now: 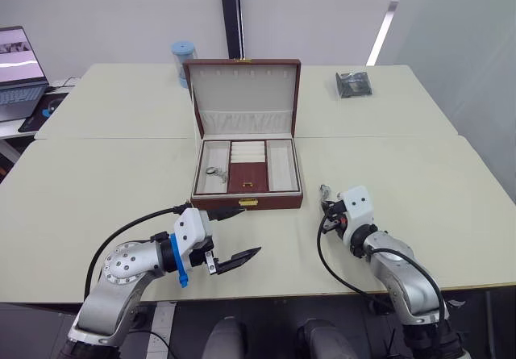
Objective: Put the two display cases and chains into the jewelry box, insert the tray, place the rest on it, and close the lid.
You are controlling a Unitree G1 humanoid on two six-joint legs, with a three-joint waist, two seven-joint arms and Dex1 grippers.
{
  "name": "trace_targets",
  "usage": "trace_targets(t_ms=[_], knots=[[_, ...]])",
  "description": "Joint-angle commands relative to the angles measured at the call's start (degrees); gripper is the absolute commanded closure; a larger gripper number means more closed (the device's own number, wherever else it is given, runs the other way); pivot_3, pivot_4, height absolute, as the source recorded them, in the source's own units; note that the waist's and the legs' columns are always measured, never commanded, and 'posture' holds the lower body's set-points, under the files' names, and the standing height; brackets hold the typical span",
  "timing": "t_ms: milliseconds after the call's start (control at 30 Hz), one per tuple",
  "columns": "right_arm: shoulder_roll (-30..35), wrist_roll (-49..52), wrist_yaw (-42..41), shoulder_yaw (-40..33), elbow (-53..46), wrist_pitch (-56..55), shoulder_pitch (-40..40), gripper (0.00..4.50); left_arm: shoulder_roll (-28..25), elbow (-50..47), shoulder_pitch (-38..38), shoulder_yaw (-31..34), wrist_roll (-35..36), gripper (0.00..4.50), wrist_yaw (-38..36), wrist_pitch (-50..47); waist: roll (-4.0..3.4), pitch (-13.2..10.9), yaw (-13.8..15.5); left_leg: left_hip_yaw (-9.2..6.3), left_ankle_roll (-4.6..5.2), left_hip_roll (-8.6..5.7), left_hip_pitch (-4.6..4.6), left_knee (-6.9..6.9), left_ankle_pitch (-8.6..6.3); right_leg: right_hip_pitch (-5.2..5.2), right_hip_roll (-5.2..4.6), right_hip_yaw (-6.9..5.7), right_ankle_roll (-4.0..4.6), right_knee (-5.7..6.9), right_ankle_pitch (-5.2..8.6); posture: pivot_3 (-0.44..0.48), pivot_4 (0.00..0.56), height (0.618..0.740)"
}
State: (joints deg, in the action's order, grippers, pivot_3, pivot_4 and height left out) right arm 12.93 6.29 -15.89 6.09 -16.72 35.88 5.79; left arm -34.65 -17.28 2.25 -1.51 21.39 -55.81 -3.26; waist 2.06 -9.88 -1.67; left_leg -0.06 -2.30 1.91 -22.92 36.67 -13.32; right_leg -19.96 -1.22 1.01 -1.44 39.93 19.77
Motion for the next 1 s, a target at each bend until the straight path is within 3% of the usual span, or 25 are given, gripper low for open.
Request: trace_targets(t_ms=[33,400,1000], knots=[[0.0,0.7,0.2,-1.4,1.2,0.6,-1.8,4.49,0.4,0.2,0.0,0.2,0.0,0.00,-0.2,1.8,0.00,0.0,0.0,0.00,0.00,-0.01,0.00,0.00,0.00,0.00,-0.01,0.00,0.00,0.00,0.00,0.000,0.150,0.740],[-0.1,5.2,-3.3,-5.0,-3.1,-6.6,0.2,4.49,1.4,3.3,1.7,0.6,-0.7,0.00,0.2,5.0,-0.16,-0.1,-0.1,0.03,0.00,0.01,-0.10,-0.03,0.00,-0.12,0.00,0.02,0.00,-0.01,0.00,0.000,0.150,0.740],[-0.5,10.3,-4.4,-4.9,-7.3,-3.2,9.3,4.49,3.9,3.6,6.9,2.5,-1.8,0.00,4.6,8.7,-0.21,-0.1,-0.1,0.05,0.00,0.02,-0.12,-0.08,0.00,-0.18,0.00,0.03,0.00,-0.02,0.00,0.000,0.150,0.740]])
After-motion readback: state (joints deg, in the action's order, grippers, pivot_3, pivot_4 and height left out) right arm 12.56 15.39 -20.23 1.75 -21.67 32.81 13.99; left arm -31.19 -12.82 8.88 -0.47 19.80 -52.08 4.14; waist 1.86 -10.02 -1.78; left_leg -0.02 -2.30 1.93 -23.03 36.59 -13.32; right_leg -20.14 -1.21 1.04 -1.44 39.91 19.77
